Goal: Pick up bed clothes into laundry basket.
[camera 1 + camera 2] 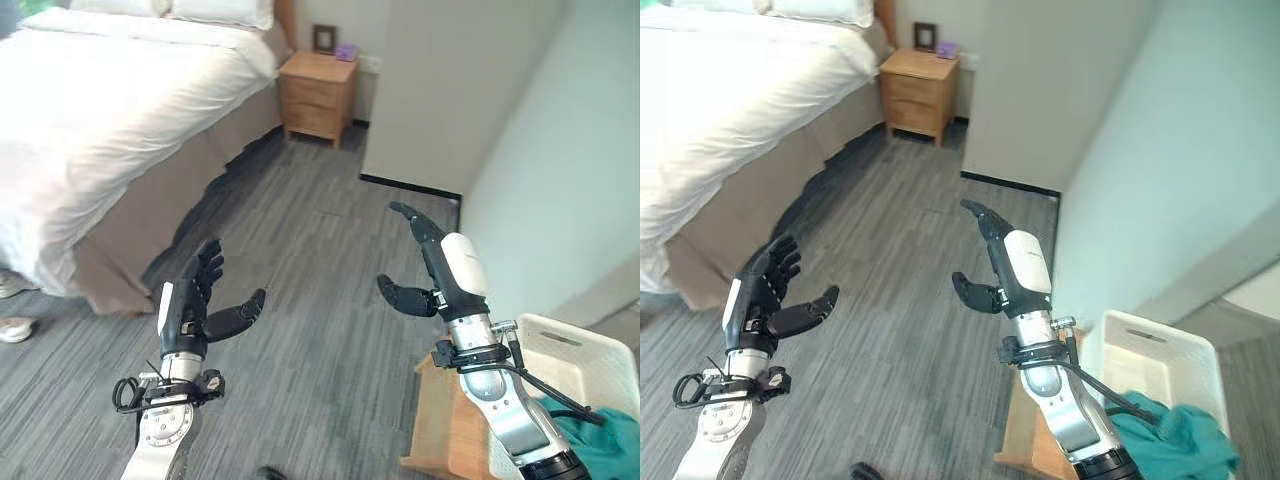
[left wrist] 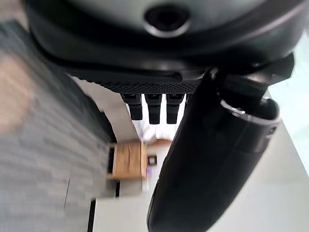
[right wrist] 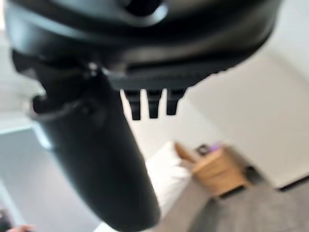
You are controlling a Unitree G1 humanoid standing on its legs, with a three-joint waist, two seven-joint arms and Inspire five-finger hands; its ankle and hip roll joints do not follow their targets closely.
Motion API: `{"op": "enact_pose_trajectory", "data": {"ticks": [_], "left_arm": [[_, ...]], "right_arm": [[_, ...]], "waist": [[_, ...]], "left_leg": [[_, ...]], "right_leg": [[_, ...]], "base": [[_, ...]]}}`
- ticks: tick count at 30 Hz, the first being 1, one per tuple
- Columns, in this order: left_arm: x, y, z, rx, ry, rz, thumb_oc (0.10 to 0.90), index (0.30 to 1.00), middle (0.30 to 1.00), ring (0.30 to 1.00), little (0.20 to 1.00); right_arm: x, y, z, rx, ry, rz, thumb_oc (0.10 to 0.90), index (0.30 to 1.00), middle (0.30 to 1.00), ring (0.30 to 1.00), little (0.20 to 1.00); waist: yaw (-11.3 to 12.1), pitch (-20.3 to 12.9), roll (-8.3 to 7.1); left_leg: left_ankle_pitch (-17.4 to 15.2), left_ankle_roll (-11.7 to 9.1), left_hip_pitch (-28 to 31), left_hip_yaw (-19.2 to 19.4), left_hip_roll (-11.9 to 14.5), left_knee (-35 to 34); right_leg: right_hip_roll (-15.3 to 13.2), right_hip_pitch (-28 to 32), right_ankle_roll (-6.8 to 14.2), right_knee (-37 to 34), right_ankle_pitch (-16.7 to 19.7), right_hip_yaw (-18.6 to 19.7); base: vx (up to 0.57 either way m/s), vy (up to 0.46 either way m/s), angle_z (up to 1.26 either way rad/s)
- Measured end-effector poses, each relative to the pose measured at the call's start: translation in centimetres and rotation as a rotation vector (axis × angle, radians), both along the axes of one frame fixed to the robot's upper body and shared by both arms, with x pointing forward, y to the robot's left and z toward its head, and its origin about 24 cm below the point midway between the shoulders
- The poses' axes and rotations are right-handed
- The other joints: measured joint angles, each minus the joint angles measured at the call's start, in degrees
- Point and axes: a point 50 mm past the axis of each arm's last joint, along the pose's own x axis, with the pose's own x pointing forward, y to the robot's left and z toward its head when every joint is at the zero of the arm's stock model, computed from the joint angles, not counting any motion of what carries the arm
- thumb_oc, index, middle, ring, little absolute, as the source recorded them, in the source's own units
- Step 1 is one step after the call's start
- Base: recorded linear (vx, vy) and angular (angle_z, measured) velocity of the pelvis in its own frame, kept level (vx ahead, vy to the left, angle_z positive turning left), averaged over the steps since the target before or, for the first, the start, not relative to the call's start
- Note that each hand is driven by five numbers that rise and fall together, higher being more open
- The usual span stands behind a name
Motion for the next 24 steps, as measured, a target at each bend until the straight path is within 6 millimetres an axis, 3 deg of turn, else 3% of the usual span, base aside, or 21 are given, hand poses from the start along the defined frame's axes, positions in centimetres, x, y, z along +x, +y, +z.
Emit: {"op": "enact_pose_trajectory", "data": {"ticks": [2,4,5,6,8,10,11,12,13,14,16,17,19,20,21,22,24], "left_arm": [[0.0,0.1,-0.1,0.002,0.004,0.003,0.8,0.9,0.9,0.9,0.9],[0.0,0.3,-0.1,0.003,0.003,0.018,0.8,0.9,0.9,0.9,0.9],[0.2,0.8,0.3,0.013,-0.013,0.037,0.8,0.9,0.9,0.9,0.9],[0.3,1.1,0.4,0.02,-0.016,0.048,0.8,0.9,0.9,0.9,0.9],[0.3,1.2,0.3,0.023,-0.009,0.052,0.8,0.9,0.9,0.9,0.9],[0.3,1.1,0.0,0.031,0.005,0.042,0.8,0.9,0.9,0.9,0.9],[0.8,0.4,-0.4,0.023,0.018,0.018,0.8,0.9,0.9,0.9,0.9],[1.0,-0.2,-0.5,0.015,0.02,0.0,0.8,0.9,0.9,0.9,0.9],[1.1,-0.5,-0.4,0.026,0.021,-0.023,0.8,0.9,0.9,0.9,0.9],[1.4,-0.5,0.1,0.038,0.002,-0.037,0.8,0.9,0.9,0.9,0.9],[1.9,-0.5,0.5,0.033,-0.018,-0.022,0.8,0.9,0.9,0.9,0.9],[2.7,-0.5,0.7,0.038,-0.027,-0.024,0.8,0.9,0.9,0.9,0.9],[2.6,-0.3,0.5,0.046,-0.015,-0.019,0.8,0.9,0.9,0.9,0.9],[2.2,-0.1,0.1,0.047,0.004,-0.012,0.8,0.9,0.9,0.9,0.9],[2.1,-0.2,0.0,0.043,0.007,-0.013,0.8,0.9,0.9,0.9,0.9],[2.1,-0.2,0.0,0.05,0.008,-0.029,0.8,0.9,0.9,0.9,0.9],[2.1,-0.3,0.0,0.07,0.014,-0.054,0.8,0.9,0.9,0.9,0.9]], "right_arm": [[-0.1,0.5,-0.4,0.007,0.019,0.016,0.8,0.9,0.9,0.9,0.9],[-0.1,1.1,-0.6,0.005,0.026,0.046,0.8,0.9,0.9,0.9,0.9],[-0.1,1.7,-0.4,0.011,0.017,0.072,0.8,0.9,0.9,0.9,0.9],[-0.1,2.0,-0.4,0.012,0.016,0.082,0.8,0.9,0.9,0.9,0.9],[0.0,2.2,-0.3,0.024,0.013,0.083,0.8,0.9,0.9,0.9,0.9],[0.1,2.2,-0.3,0.028,0.014,0.071,0.8,0.9,0.9,0.9,0.9],[0.1,1.6,-0.4,0.015,0.017,0.054,0.8,0.9,0.9,0.9,0.9],[0.1,1.3,0.0,0.008,0.004,0.046,0.8,0.9,0.9,0.9,0.9],[0.0,1.1,-0.1,0.015,-0.001,0.033,0.8,0.9,0.9,0.9,0.9],[-0.2,1.1,-0.5,0.046,0.014,0.02,0.8,0.9,0.9,0.9,0.9],[-0.4,1.1,-0.8,0.043,0.027,0.024,0.8,0.9,0.9,0.9,0.9],[-0.6,0.9,-1.4,0.037,0.058,0.014,0.8,0.9,0.9,0.9,0.9],[-0.6,1.0,-1.6,0.037,0.069,0.018,0.8,0.9,0.9,0.9,0.9],[-0.8,1.0,-1.9,0.038,0.078,0.019,0.8,0.9,0.9,0.9,0.9],[-0.9,1.0,-2.0,0.041,0.084,0.019,0.8,0.9,0.9,0.9,0.9],[-0.9,0.8,-2.3,0.046,0.098,0.013,0.8,0.9,0.9,0.9,0.9],[-0.9,0.9,-2.6,0.044,0.119,0.018,0.8,0.9,0.9,0.9,0.9]], "waist": [[0.9,0.0,0.07],[1.6,0.1,0.4],[2.2,-0.9,-1.81],[2.4,-1.4,-3.14],[3.0,-1.5,-3.35],[2.5,-0.9,-2.86],[1.3,-0.2,-2.04],[-0.3,0.7,-0.48],[-2.3,1.0,0.28],[-3.1,0.7,-1.5],[-3.3,1.5,-1.59],[-4.9,2.6,-1.59],[-4.2,2.9,-2.17],[-4.7,2.9,-2.03],[-4.7,3.1,-1.64],[-5.8,2.7,-2.53],[-5.9,2.2,-4.08]], "left_leg": [[-0.5,1.2,0.4,-1.2,0.3,-0.3],[1.0,0.7,2.2,-2.4,-1.3,-5.1],[2.1,-0.4,2.4,-3.4,-3.2,-7.8],[2.3,-0.9,2.6,-3.7,-4.2,-8.6],[2.5,-0.9,3.1,-4.4,-4.1,-9.3],[1.8,-0.2,2.2,-5.6,-2.6,-5.9],[0.7,1.6,2.3,-5.2,-2.7,-5.8],[0.2,2.8,2.8,-6.6,-3.6,-7.9],[1.3,0.4,4.4,-9.9,-4.7,-11.0],[2.4,1.0,4.7,-12.2,-6.9,-14.0],[2.8,1.1,3.9,-15.6,-7.9,-15.4],[4.0,1.0,4.0,-20.4,-9.0,-17.4],[4.2,0.6,5.8,-21.7,-10.0,-18.6],[4.4,-0.2,7.4,-23.7,-10.4,-19.9],[4.3,-0.5,7.6,-25.9,-10.4,-19.9],[4.7,-1.9,7.5,-29.7,-10.2,-20.4],[4.8,-3.2,7.7,-32.1,-10.6,-20.5]], "right_leg": [[0.1,0.2,-1.5,1.9,1.1,-0.1],[0.4,-1.2,-2.3,3.3,-1.6,0.0],[1.1,-2.2,-3.3,-1.5,2.2,0.2],[0.7,-2.3,-3.4,-0.8,3.8,-1.7],[0.6,-1.8,-3.2,-0.1,4.1,-1.7],[-0.6,-1.9,-3.2,7.1,4.2,-1.7],[-3.4,-3.3,-2.5,17.8,3.8,-0.5],[-5.2,-5.6,-2.3,27.2,3.8,1.5],[-6.7,-9.7,0.1,34.5,0.2,7.1],[-6.8,-16.0,3.5,36.0,-6.5,15.0],[-3.0,-22.2,2.3,31.5,-9.7,23.1],[-1.6,-26.2,1.8,22.2,-8.9,27.3],[-2.8,-28.4,2.1,14.5,-4.0,27.9],[-2.7,-28.8,2.3,8.3,0.4,31.7],[-2.5,-29.7,2.4,6.5,1.2,34.5],[-1.6,-28.6,3.8,1.0,3.1,41.7],[-1.6,-28.0,2.7,-1.0,5.1,43.1]], "base": [[0.04,0.13,0.32],[0.07,0.204,0.36],[0.05,0.148,0.46],[0.08,0.235,0.38],[0.11,0.209,0.35],[0.16,0.278,0.97],[0.16,0.251,1.34],[0.1,0.134,1.67],[0.13,0.042,1.62],[0.14,-0.014,1.35],[0.19,-0.078,1.28],[0.21,-0.109,1.65],[0.12,-0.135,1.1],[0.13,-0.148,0.77],[0.21,-0.114,1.35],[0.07,-0.071,1.19],[0.04,-0.12,1.1]]}}
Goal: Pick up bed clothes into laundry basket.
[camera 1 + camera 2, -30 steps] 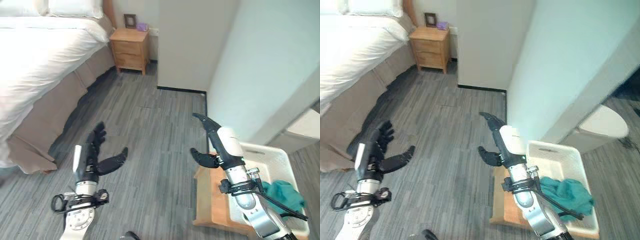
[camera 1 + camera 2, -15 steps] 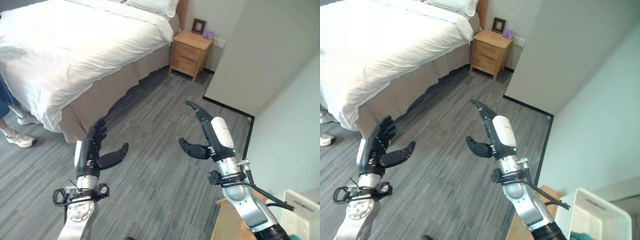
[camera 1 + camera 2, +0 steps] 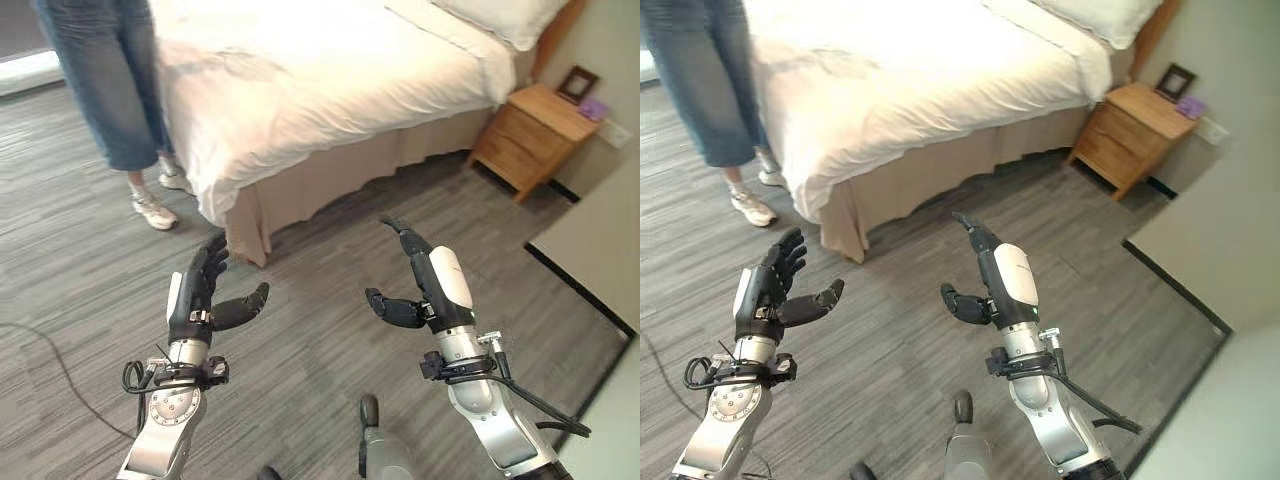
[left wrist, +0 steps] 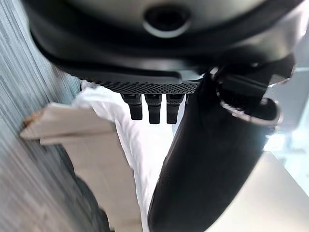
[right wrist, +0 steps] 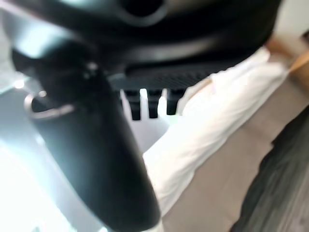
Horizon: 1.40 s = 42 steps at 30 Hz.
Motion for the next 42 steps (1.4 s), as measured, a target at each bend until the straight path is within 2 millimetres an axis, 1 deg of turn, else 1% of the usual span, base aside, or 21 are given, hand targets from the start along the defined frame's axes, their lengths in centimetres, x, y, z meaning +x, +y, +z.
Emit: {"op": "enact_pose_trajectory", "data": {"ticks": [1,2,4,5,13,26,27,28,29,30,31,32,33,34,35,36,37,38,39,40,42], "left_arm": [[-0.1,-0.1,-0.1,0.021,0.014,-0.033,0.8,0.9,0.9,0.9,0.9],[-0.2,-0.5,-0.5,-0.006,0.022,-0.031,0.8,0.9,0.9,0.9,0.9],[-0.4,-1.0,-0.6,-0.031,0.018,-0.048,0.8,0.9,0.9,0.9,0.9],[-0.3,-1.3,-0.6,-0.04,0.018,-0.052,0.8,0.9,0.9,0.9,0.9],[0.3,-1.2,0.1,-0.05,-0.021,-0.042,0.8,0.9,0.9,0.9,0.9],[-0.7,0.0,-0.5,-0.045,0.01,0.015,0.8,0.9,0.9,0.9,0.9],[-0.8,0.7,-0.3,-0.03,0.002,0.035,0.8,0.9,0.9,0.9,0.9],[-0.8,1.4,-0.1,-0.012,-0.001,0.055,0.8,0.9,0.9,0.9,0.9],[-0.8,1.5,-0.4,-0.006,0.022,0.067,0.8,0.9,0.9,0.9,0.9],[-0.8,1.3,-0.5,-0.011,0.026,0.064,0.8,0.9,0.9,0.9,0.9],[-0.8,1.0,-0.5,-0.022,0.025,0.06,0.8,0.9,0.9,0.9,0.9],[-0.5,1.2,0.1,0.004,0.006,0.042,0.8,0.9,0.9,0.9,0.9],[-0.5,1.3,-0.2,0.008,0.019,0.045,0.8,0.9,0.9,0.9,0.9],[-1.0,1.2,-0.9,-0.011,0.047,0.06,0.8,0.9,0.9,0.9,0.9],[-0.9,1.0,-0.7,-0.016,0.035,0.052,0.8,0.9,0.9,0.9,0.9],[-0.7,0.7,-0.2,-0.026,0.007,0.043,0.8,0.9,0.9,0.9,0.9],[-0.7,0.6,-0.3,-0.034,0.007,0.046,0.8,0.9,0.9,0.9,0.9],[-0.9,0.6,-0.6,-0.048,0.015,0.056,0.8,0.9,0.9,0.9,0.9],[-1.3,1.1,-0.9,-0.045,0.03,0.081,0.8,0.9,0.9,0.9,0.9],[-1.3,1.2,-1.3,-0.044,0.045,0.087,0.8,0.9,0.9,0.9,0.9],[-1.3,1.1,-1.3,-0.049,0.044,0.086,0.8,0.9,0.9,0.9,0.9]], "right_arm": [[0.1,-0.1,-0.4,-0.006,0.022,-0.002,0.8,0.9,0.9,0.9,0.9],[0.3,-0.2,-0.4,-0.014,0.02,-0.007,0.8,0.9,0.9,0.9,0.9],[1.1,-0.6,0.2,-0.031,0.002,-0.013,0.8,0.9,0.9,0.9,0.9],[1.2,-0.9,0.4,-0.046,0.003,-0.018,0.8,0.9,0.9,0.9,0.9],[1.0,-3.5,0.7,-0.029,0.012,-0.109,0.8,0.9,0.9,0.9,0.9],[0.0,-3.4,-0.7,-0.032,0.083,-0.092,0.8,0.9,0.9,0.9,0.9],[0.5,-2.7,-0.3,-0.025,0.063,-0.066,0.8,0.9,0.9,0.9,0.9],[0.9,-2.1,0.2,-0.014,0.041,-0.044,0.8,0.9,0.9,0.9,0.9],[0.8,-1.9,0.0,0.009,0.04,-0.045,0.8,0.9,0.9,0.9,0.9],[0.7,-2.0,-0.1,0.005,0.046,-0.047,0.8,0.9,0.9,0.9,0.9],[0.6,-2.1,-0.4,0.004,0.057,-0.05,0.8,0.9,0.9,0.9,0.9],[0.4,-1.9,-0.8,0.01,0.079,-0.047,0.8,0.9,0.9,0.9,0.9],[0.2,-1.9,-1.0,0.008,0.085,-0.04,0.8,0.9,0.9,0.9,0.9],[0.7,-1.7,-0.3,0.006,0.058,-0.033,0.8,0.9,0.9,0.9,0.9],[1.5,-1.9,0.9,0.012,0.002,-0.044,0.8,0.9,0.9,0.9,0.9],[2.1,-2.3,2.1,0.015,-0.044,-0.062,0.8,0.9,0.9,0.9,0.9],[2.4,-2.4,2.5,0.012,-0.061,-0.069,0.8,0.9,0.9,0.9,0.9],[2.7,-2.4,3.0,0.001,-0.079,-0.061,0.8,0.9,0.9,0.9,0.9],[2.8,-1.7,3.2,-0.014,-0.084,-0.027,0.8,0.9,0.9,0.9,0.9],[2.5,-1.6,2.6,-0.021,-0.065,-0.016,0.8,0.9,0.9,0.9,0.9],[2.0,-1.5,1.6,-0.024,-0.024,-0.014,0.8,0.9,0.9,0.9,0.9]], "waist": [[0.2,-0.7,-1.6],[1.1,-0.4,0.76],[1.0,0.4,4.43],[0.7,0.7,4.94],[-1.0,1.1,5.0],[1.6,0.8,4.73],[2.9,0.8,4.56],[4.1,0.8,4.55],[3.7,0.7,4.25],[3.7,0.7,4.82],[3.2,0.7,5.56],[6.0,1.1,2.11],[5.9,0.2,-0.1],[7.2,0.1,0.12],[7.2,1.0,0.21],[7.5,2.5,-0.42],[8.3,2.8,-0.24],[9.8,3.2,1.73],[10.3,3.1,2.95],[8.4,2.9,4.16],[7.1,2.7,3.73]], "left_leg": [[-0.8,-3.6,1.5,-2.6,-0.1,0.0],[-1.3,-4.7,1.9,-2.6,1.9,-0.1],[-1.5,-4.3,2.0,-0.2,6.4,-0.3],[-1.3,-4.2,2.4,0.4,7.1,-0.2],[-1.1,-8.0,5.5,2.1,8.7,-0.2],[-1.1,-7.9,5.8,-0.2,8.1,0.0],[-1.3,-7.8,5.6,3.6,8.2,0.0],[-1.7,-8.3,5.9,7.5,9.1,-0.2],[-1.7,-8.8,6.7,8.2,8.5,0.0],[-2.2,-8.5,7.0,8.3,9.2,0.3],[-2.7,-9.9,6.8,8.1,10.6,2.7],[-6.2,-11.7,-0.5,8.0,14.5,23.2],[-3.6,-10.5,-7.2,5.0,18.4,38.9],[1.7,-10.1,-13.5,1.6,21.8,51.3],[1.2,-9.6,-20.5,2.6,23.0,59.9],[-1.9,-5.5,-24.0,9.5,22.1,56.7],[-3.6,-2.9,-24.2,13.9,18.7,42.7],[-2.9,-2.4,-22.8,16.5,17.3,26.9],[0.1,-3.8,-20.2,18.3,15.4,11.1],[0.3,-3.8,-19.6,18.8,14.1,2.4],[0.8,-2.3,-20.3,19.4,12.1,-0.7]], "right_leg": [[0.4,1.7,1.1,0.3,9.2,1.0],[2.4,2.3,0.7,0.0,10.5,0.4],[6.6,3.0,-1.5,0.0,9.5,-1.0],[7.5,3.5,-2.0,0.1,9.3,-1.4],[9.3,7.7,-3.2,0.0,7.6,-4.4],[8.5,8.5,-2.9,0.1,7.7,-6.5],[9.6,4.6,-3.5,2.8,8.7,-10.0],[8.3,1.8,-5.2,4.9,5.5,-23.0],[6.3,2.4,-8.5,5.5,5.3,-30.6],[7.3,2.8,-9.3,5.9,5.3,-30.4],[7.8,1.7,-9.0,10.8,2.1,-30.3],[6.0,-3.1,-12.9,28.3,-9.1,-28.9],[6.1,-0.3,-14.6,26.0,-12.3,-29.2],[7.9,3.6,-14.9,22.1,-11.7,-28.7],[8.4,5.6,-13.5,19.4,-10.7,-28.2],[9.1,8.9,-10.4,13.6,-8.7,-27.1],[9.2,11.3,-5.9,9.3,-9.3,-27.6],[9.7,12.7,-4.4,9.7,-10.7,-29.7],[11.4,15.5,-8.2,7.2,-8.3,-30.9],[13.5,18.2,-8.4,4.7,-8.5,-32.4],[13.7,20.8,-5.6,4.4,-10.9,-33.7]], "base": [[0.06,-0.134,0.74],[0.09,-0.124,0.46],[0.13,-0.115,0.03],[0.15,-0.102,0.01],[0.12,-0.069,0.1],[0.04,-0.047,0.04],[0.0,-0.025,-1.1],[0.19,-0.18,-1.32],[0.17,-0.338,-0.9],[0.21,-0.434,-0.31],[0.14,-0.364,-0.38],[0.24,-0.323,-0.01],[0.27,-0.213,-0.14],[0.27,-0.079,0.22],[0.21,0.133,0.01],[0.21,0.19,0.05],[0.23,0.235,-0.4],[0.25,0.216,-0.87],[0.26,0.19,-0.61],[0.36,0.148,-0.07],[0.35,0.087,0.1]]}}
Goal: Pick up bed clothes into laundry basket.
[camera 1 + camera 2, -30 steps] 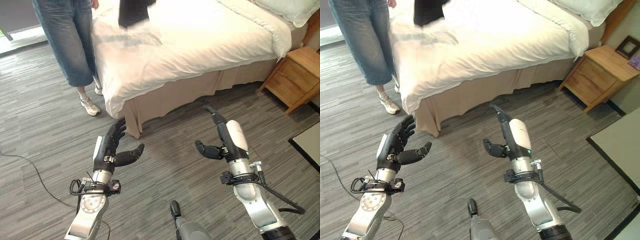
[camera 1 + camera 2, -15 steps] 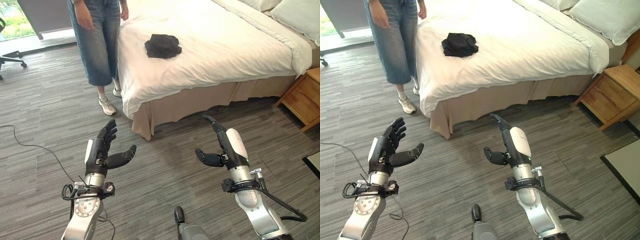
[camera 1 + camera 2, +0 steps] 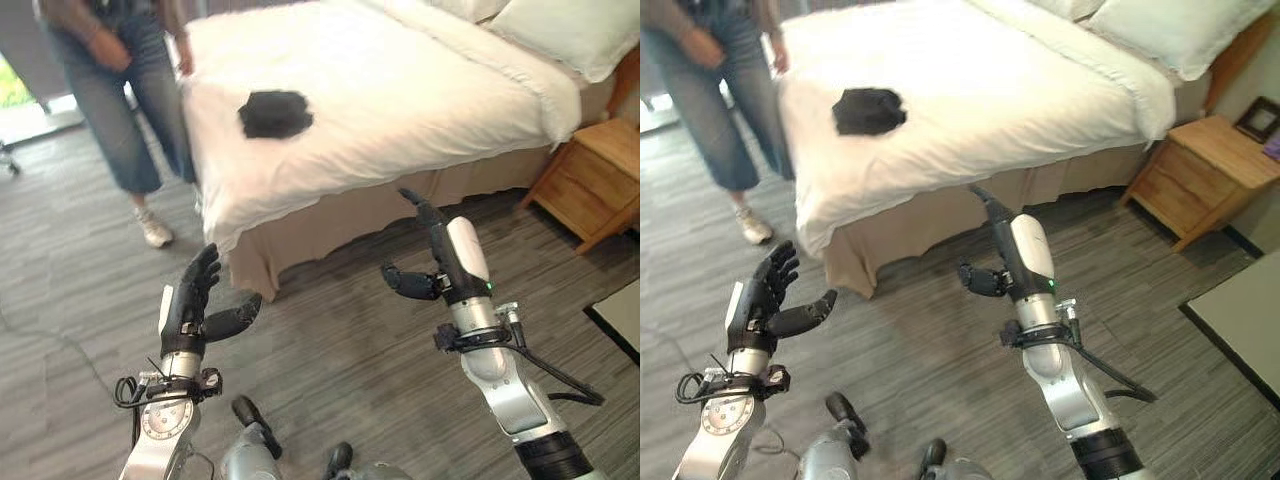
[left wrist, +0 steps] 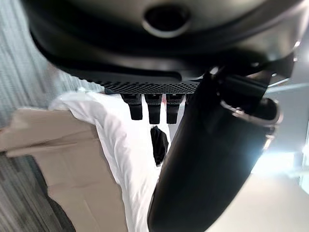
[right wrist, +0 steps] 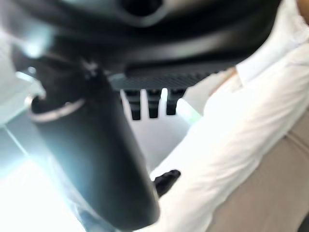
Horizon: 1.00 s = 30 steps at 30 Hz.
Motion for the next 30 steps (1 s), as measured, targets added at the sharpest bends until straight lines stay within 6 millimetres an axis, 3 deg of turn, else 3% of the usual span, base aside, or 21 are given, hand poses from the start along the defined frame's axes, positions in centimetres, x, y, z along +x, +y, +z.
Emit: {"op": "enact_pose_trajectory", "data": {"ticks": [1,2,4,6,8,9,11,12,13,15,17,18,20,21,22,24,25,26,28,29,30], "left_arm": [[-0.1,-1.0,0.2,-0.065,-0.03,0.021,0.8,0.9,0.9,0.9,0.9],[0.2,-1.0,0.3,-0.062,-0.039,0.017,0.8,0.9,0.9,0.9,0.9],[-0.1,-0.7,0.0,-0.025,-0.004,-0.005,0.8,0.9,0.9,0.9,0.9],[-0.2,-0.4,0.2,-0.007,-0.005,-0.006,0.8,0.9,0.9,0.9,0.9],[-0.2,-0.5,-0.1,-0.001,0.011,-0.015,0.8,0.9,0.9,0.9,0.9],[-0.1,-0.4,0.0,0.015,0.018,-0.019,0.8,0.9,0.9,0.9,0.9],[-0.1,-0.5,-0.3,0.015,0.034,-0.02,0.8,0.9,0.9,0.9,0.9],[0.2,-0.4,0.0,0.019,0.026,-0.028,0.8,0.9,0.9,0.9,0.9],[1.3,-1.1,1.0,-0.001,-0.019,-0.057,0.8,0.9,0.9,0.9,0.9],[2.2,-1.6,1.9,-0.01,-0.06,-0.08,0.8,0.9,0.9,0.9,0.9],[3.6,-2.6,3.3,-0.006,-0.116,-0.145,0.8,0.9,0.9,0.9,0.9],[4.2,-3.1,4.2,-0.014,-0.15,-0.171,0.8,0.9,0.9,0.9,0.9],[4.3,-2.7,4.8,-0.015,-0.181,-0.178,0.8,0.9,0.9,0.9,0.9],[4.1,-2.0,4.9,-0.015,-0.181,-0.165,0.8,0.9,0.9,0.9,0.9],[4.1,-1.6,5.1,-0.014,-0.19,-0.157,0.8,0.9,0.9,0.9,0.9],[4.3,-0.9,5.4,0.013,-0.19,-0.155,0.8,0.9,0.9,0.9,0.9],[4.4,-1.1,5.3,0.006,-0.186,-0.163,0.8,0.9,0.9,0.9,0.9],[3.7,-1.6,3.9,-0.01,-0.135,-0.188,0.8,0.9,0.9,0.9,0.9],[3.1,-2.1,2.8,-0.002,-0.079,-0.229,0.8,0.9,0.9,0.9,0.9],[3.0,-2.1,2.7,-0.006,-0.075,-0.237,0.8,0.9,0.9,0.9,0.9],[3.0,-2.1,2.7,-0.007,-0.077,-0.24,0.8,0.9,0.9,0.9,0.9]], "right_arm": [[-0.4,-0.4,-0.2,-0.067,0.02,0.024,0.8,0.9,0.9,0.9,0.9],[-0.6,-0.7,-0.2,-0.079,0.022,0.025,0.8,0.9,0.9,0.9,0.9],[-1.2,-0.8,-1.7,-0.079,0.096,0.003,0.8,0.9,0.9,0.9,0.9],[-1.0,-0.8,-1.3,-0.056,0.08,-0.009,0.8,0.9,0.9,0.9,0.9],[-0.6,-0.8,-0.7,-0.059,0.061,-0.009,0.8,0.9,0.9,0.9,0.9],[-0.3,-0.1,-0.5,-0.061,0.058,0.018,0.8,0.9,0.9,0.9,0.9],[-0.4,1.0,-0.5,-0.074,0.054,0.071,0.8,0.9,0.9,0.9,0.9],[-0.6,1.4,-0.5,-0.068,0.048,0.082,0.8,0.9,0.9,0.9,0.9],[-0.8,2.2,0.5,-0.064,-0.01,0.106,0.8,0.9,0.9,0.9,0.9],[-0.5,2.8,2.0,-0.076,-0.082,0.122,0.8,0.9,0.9,0.9,0.9],[0.0,3.0,3.9,-0.088,-0.182,0.116,0.8,0.9,0.9,0.9,0.9],[0.5,3.2,4.8,-0.096,-0.219,0.121,0.8,0.9,0.9,0.9,0.9],[0.8,3.7,5.6,-0.117,-0.257,0.14,0.8,0.9,0.9,0.9,0.9],[0.7,3.7,5.6,-0.127,-0.267,0.147,0.8,0.9,0.9,0.9,0.9],[0.7,3.6,5.5,-0.126,-0.262,0.146,0.8,0.9,0.9,0.9,0.9],[0.7,2.8,4.5,-0.128,-0.22,0.109,0.8,0.9,0.9,0.9,0.9],[0.9,2.1,4.2,-0.142,-0.2,0.08,0.8,0.9,0.9,0.9,0.9],[1.7,0.7,3.7,-0.166,-0.156,0.008,0.8,0.9,0.9,0.9,0.9],[1.9,-0.6,4.0,-0.172,-0.149,-0.054,0.8,0.9,0.9,0.9,0.9],[2.3,-1.2,5.3,-0.184,-0.19,-0.074,0.8,0.9,0.9,0.9,0.9],[2.3,-1.5,5.5,-0.184,-0.198,-0.087,0.8,0.9,0.9,0.9,0.9]], "waist": [[-0.3,-0.6,2.74],[-0.7,-0.5,2.84],[-2.6,-3.1,-1.24],[-2.3,-3.4,-2.94],[-2.7,-3.5,-2.39],[-1.5,-3.5,-3.41],[-2.7,-3.6,-2.46],[-2.2,-3.5,-3.06],[-4.2,-3.5,-3.41],[-5.3,-2.4,-2.47],[-6.9,-0.6,0.05],[-7.4,0.0,0.84],[-5.4,-0.1,0.46],[-4.4,-0.9,-0.21],[-3.6,-1.1,-1.28],[-5.7,-2.6,-4.85],[-6.7,-2.6,-5.16],[-5.4,-2.1,-3.98],[-4.9,-2.0,-2.51],[-5.3,-1.3,-0.38],[-6.3,-1.1,-0.39]], "left_leg": [[0.3,1.0,-2.1,0.6,4.5,1.0],[1.8,1.0,-2.3,1.8,5.2,1.7],[4.4,2.9,-2.5,7.3,5.7,6.9],[3.4,4.5,-1.1,9.6,3.8,11.3],[1.1,8.6,-0.5,9.6,-0.3,14.0],[3.6,13.4,2.5,5.9,-4.1,12.2],[7.2,18.3,5.9,1.9,-5.3,8.4],[6.9,16.4,7.2,1.3,-6.5,8.5],[5.7,16.4,10.3,-4.3,-10.4,4.4],[5.8,14.7,12.4,-7.9,-11.2,2.5],[5.7,12.3,14.5,-15.4,-10.4,0.4],[6.4,11.4,15.1,-17.4,-9.8,0.9],[5.5,9.8,16.8,-18.4,-9.5,0.9],[3.0,6.7,17.7,-21.8,-7.3,1.6],[2.9,6.1,17.7,-23.9,-6.7,2.4],[2.1,3.3,14.8,-29.1,-4.9,5.4],[1.5,1.3,14.7,-29.2,-3.5,6.4],[-0.2,-0.5,14.0,-25.2,-1.1,10.6],[-1.6,-0.8,14.2,-22.9,-3.4,8.9],[2.0,-0.9,17.1,-20.7,-6.0,1.6],[3.7,-2.3,17.8,-20.8,-5.5,0.7]], "right_leg": [[-0.8,-4.4,-4.2,12.5,-5.0,4.1],[0.0,-3.5,-6.3,12.3,-6.5,3.2],[-0.1,0.8,-4.5,8.3,-7.0,2.3],[-0.3,4.6,-2.7,3.5,-6.1,3.6],[-0.6,7.0,-1.5,2.5,-6.3,4.4],[-2.6,8.9,1.2,5.2,-7.2,5.0],[-5.6,7.0,3.3,17.1,-7.4,2.8],[-6.8,4.5,4.3,25.2,-5.6,3.8],[-11.4,-3.5,3.9,43.5,-6.0,7.4],[-10.5,-9.9,3.3,47.7,-7.7,12.8],[-10.4,-15.9,-0.2,40.5,-10.9,14.5],[-12.4,-18.2,0.8,31.1,-10.1,15.5],[-17.4,-22.6,2.9,23.2,-4.6,15.4],[-20.1,-20.9,6.2,3.0,3.0,14.7],[-19.6,-20.1,6.4,-3.6,5.8,16.7],[-16.8,-16.2,8.3,-5.2,1.7,27.8],[-15.8,-15.1,8.2,-4.6,8.5,29.7],[-12.7,-14.5,6.9,-2.1,13.4,29.9],[-11.4,-12.6,5.5,-4.4,14.5,29.3],[-9.3,-11.6,4.8,-4.4,14.1,28.2],[-8.8,-10.8,4.3,-4.4,13.5,27.4]], "base": [[0.38,0.076,-0.28],[0.53,0.095,-0.04],[0.47,0.177,0.19],[0.36,0.163,-0.19],[0.38,0.225,-0.03],[0.53,0.415,0.1],[0.36,0.304,0.32],[0.33,0.183,1.21],[0.33,0.177,1.33],[0.36,-0.016,1.49],[0.27,-0.12,1.78],[0.28,-0.193,1.38],[0.29,-0.199,1.12],[0.25,-0.148,1.03],[0.23,-0.155,1.33],[0.13,-0.034,1.81],[0.14,-0.019,2.02],[0.12,-0.03,1.25],[0.13,-0.064,0.54],[0.17,-0.067,0.46],[0.18,-0.085,0.35]]}}
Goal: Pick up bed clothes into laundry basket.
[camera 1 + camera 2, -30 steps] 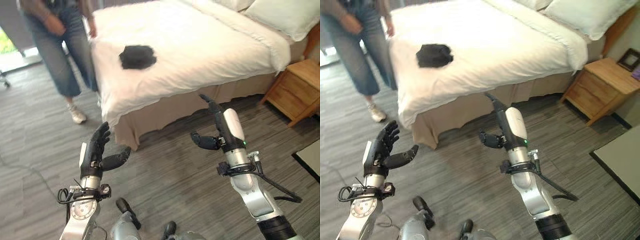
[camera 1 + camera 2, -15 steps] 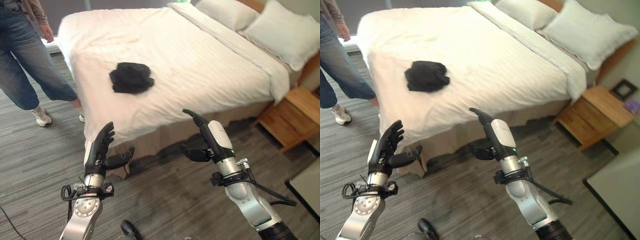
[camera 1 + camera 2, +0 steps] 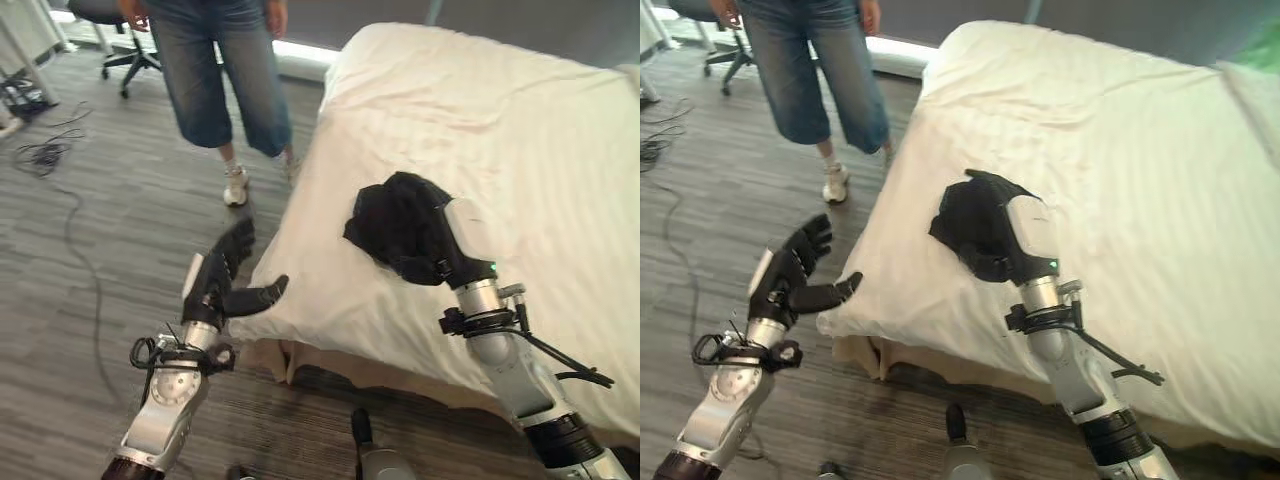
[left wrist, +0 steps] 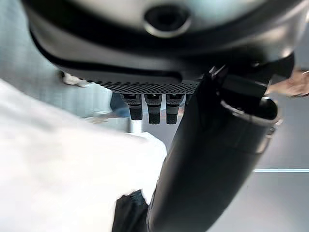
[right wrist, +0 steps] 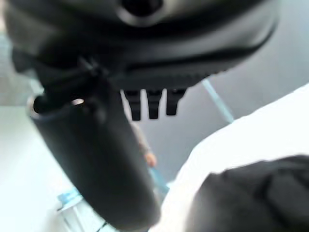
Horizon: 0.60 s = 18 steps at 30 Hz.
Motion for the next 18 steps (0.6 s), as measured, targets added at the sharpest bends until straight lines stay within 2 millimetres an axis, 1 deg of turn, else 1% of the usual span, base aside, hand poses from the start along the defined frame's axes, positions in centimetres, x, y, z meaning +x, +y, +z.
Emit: {"op": "enact_pose_trajectory", "data": {"ticks": [1,2,3,4,5,6,7,9,10,12,13,15,16,17,18], "left_arm": [[-0.1,0.0,-0.1,-0.015,0.006,0.001,0.8,0.9,0.9,0.9,0.9],[-0.1,0.1,-0.1,-0.016,0.007,0.001,0.8,0.9,0.9,0.9,0.9],[-0.1,0.2,-0.1,-0.015,0.006,0.0,0.8,0.9,0.9,0.9,0.9],[0.0,0.1,0.0,-0.017,0.003,-0.007,0.8,0.9,0.9,0.9,0.9],[0.0,0.1,0.3,-0.017,-0.011,-0.014,0.8,0.9,0.9,0.9,0.9],[0.0,0.2,0.5,-0.016,-0.017,-0.012,0.8,0.9,0.9,0.9,0.9],[0.1,0.3,0.6,-0.024,-0.02,-0.007,0.8,0.9,0.9,0.9,0.9],[0.2,0.4,0.9,-0.038,-0.035,0.001,0.8,0.9,0.9,0.9,0.9],[0.2,0.5,1.0,-0.039,-0.038,0.005,0.8,0.9,0.9,0.9,0.9],[0.3,0.5,1.0,-0.039,-0.038,0.006,0.8,0.9,0.9,0.9,0.9],[0.3,0.6,1.0,-0.036,-0.037,0.005,0.8,0.9,0.9,0.9,0.9],[0.4,0.5,1.1,-0.036,-0.042,0.0,0.8,0.9,0.9,0.9,0.9],[0.4,0.5,1.2,-0.031,-0.045,-0.001,0.8,0.9,0.9,0.9,0.9],[0.4,0.6,1.3,-0.028,-0.046,-0.001,0.8,0.9,0.9,0.9,0.9],[0.4,0.8,1.4,-0.018,-0.046,0.002,0.8,0.9,0.9,0.9,0.9]], "right_arm": [[0.0,-0.2,0.4,0.001,-0.013,-0.01,0.8,0.9,0.9,0.9,0.9],[0.0,-0.1,0.5,0.005,-0.021,-0.008,0.8,0.9,0.9,0.9,0.9],[0.0,0.0,0.8,0.003,-0.034,-0.001,0.8,0.9,0.9,0.9,0.9],[0.1,0.0,1.3,-0.009,-0.05,0.003,0.8,0.9,0.9,0.9,0.9],[0.4,0.1,2.5,-0.027,-0.087,0.011,0.8,0.9,0.9,0.9,0.9],[0.5,0.4,2.8,-0.019,-0.101,0.017,0.8,0.9,0.9,0.9,0.9],[0.5,0.6,2.7,-0.01,-0.102,0.023,0.8,0.9,0.9,0.9,0.9],[0.8,1.3,2.7,-0.027,-0.096,0.053,0.8,0.9,0.9,0.9,0.9],[1.0,2.1,2.5,-0.04,-0.084,0.084,0.8,0.9,0.9,0.9,0.9],[1.5,2.8,2.0,-0.062,-0.053,0.111,0.8,0.9,0.9,0.9,0.9],[2.4,3.3,0.9,-0.096,0.002,0.125,0.8,0.9,0.9,0.9,0.9],[2.9,3.2,0.0,-0.12,0.058,0.116,0.8,0.9,0.9,0.9,0.9],[3.6,2.9,-1.0,-0.143,0.112,0.097,0.8,0.9,0.9,0.9,0.9],[3.9,2.6,-1.5,-0.151,0.144,0.081,0.8,0.9,0.9,0.9,0.9],[4.1,2.3,-2.0,-0.154,0.176,0.062,0.8,0.9,0.9,0.9,0.9]], "waist": [[0.2,0.3,-0.46],[0.1,0.9,-1.5],[-0.3,1.4,-2.89],[-0.6,1.3,-2.46],[-0.9,1.4,-0.44],[-0.6,1.3,-0.32],[-1.1,1.3,-0.72],[-1.4,0.8,-1.52],[-1.3,0.7,-1.69],[-0.8,0.6,-1.86],[0.1,0.5,-1.91],[1.2,0.5,-1.93],[1.8,0.5,-1.98],[2.1,0.5,-1.98],[3.1,0.5,-1.93]], "left_leg": [[1.0,-0.4,0.7,-0.1,0.9,1.8],[0.4,-0.4,0.1,0.0,1.0,4.7],[-2.5,0.0,-0.3,-1.1,-0.2,4.3],[-2.1,-0.1,-0.5,-1.9,-0.7,1.5],[0.3,0.7,-1.2,-2.4,-0.3,-0.4],[0.5,-1.3,-0.3,-2.2,-0.1,-0.3],[1.0,-0.8,-0.1,-2.2,-0.6,-0.1],[0.6,-0.4,0.2,-2.3,-1.5,-0.1],[0.4,-0.2,0.0,-2.5,-2.0,-0.1],[0.4,-0.2,0.0,-2.6,-2.4,-0.1],[0.4,-0.1,0.0,-2.7,-2.4,-0.1],[0.5,-0.1,-0.3,-3.0,-2.5,-0.1],[0.7,0.0,-0.6,-3.5,-2.5,-0.1],[0.8,0.0,-0.9,-3.9,-2.5,-0.1],[0.9,0.0,-1.2,-4.0,-2.4,-0.1]], "right_leg": [[0.6,1.6,-0.3,0.0,-0.1,-0.5],[0.1,2.7,-0.6,0.0,-0.3,-0.3],[-1.2,4.3,-1.2,0.0,-0.8,-0.4],[-0.9,4.5,-1.2,0.0,-0.8,-0.6],[0.5,4.9,-0.6,0.0,-1.7,-0.6],[0.8,5.5,-0.2,0.0,-3.3,-0.4],[0.4,5.9,0.0,0.0,-3.0,-0.6],[-0.5,6.2,0.4,-0.1,-3.1,-0.8],[-1.1,6.2,0.7,-0.1,-3.3,-1.1],[-1.5,6.2,0.8,-0.1,-3.4,-1.3],[-1.6,6.3,0.9,-0.1,-3.4,-1.4],[-1.6,6.3,0.9,-0.1,-3.4,-1.8],[-1.6,6.3,0.9,-0.1,-3.4,-2.3],[-1.6,6.2,0.9,-0.1,-3.4,-2.5],[-1.6,6.0,0.9,-0.1,-3.4,-2.8]], "base": [[0.1,-0.048,0.17],[0.05,-0.037,0.03],[0.04,-0.027,0.03],[0.05,-0.035,-0.07],[0.07,-0.044,-0.33],[0.05,-0.027,-0.28],[0.04,-0.026,-0.07],[0.04,-0.029,0.09],[0.03,-0.034,0.01],[0.02,-0.037,0.05],[0.02,-0.05,0.04],[0.01,-0.042,0.13],[0.01,-0.05,0.23],[0.02,-0.054,0.19],[0.02,-0.054,0.08]]}}
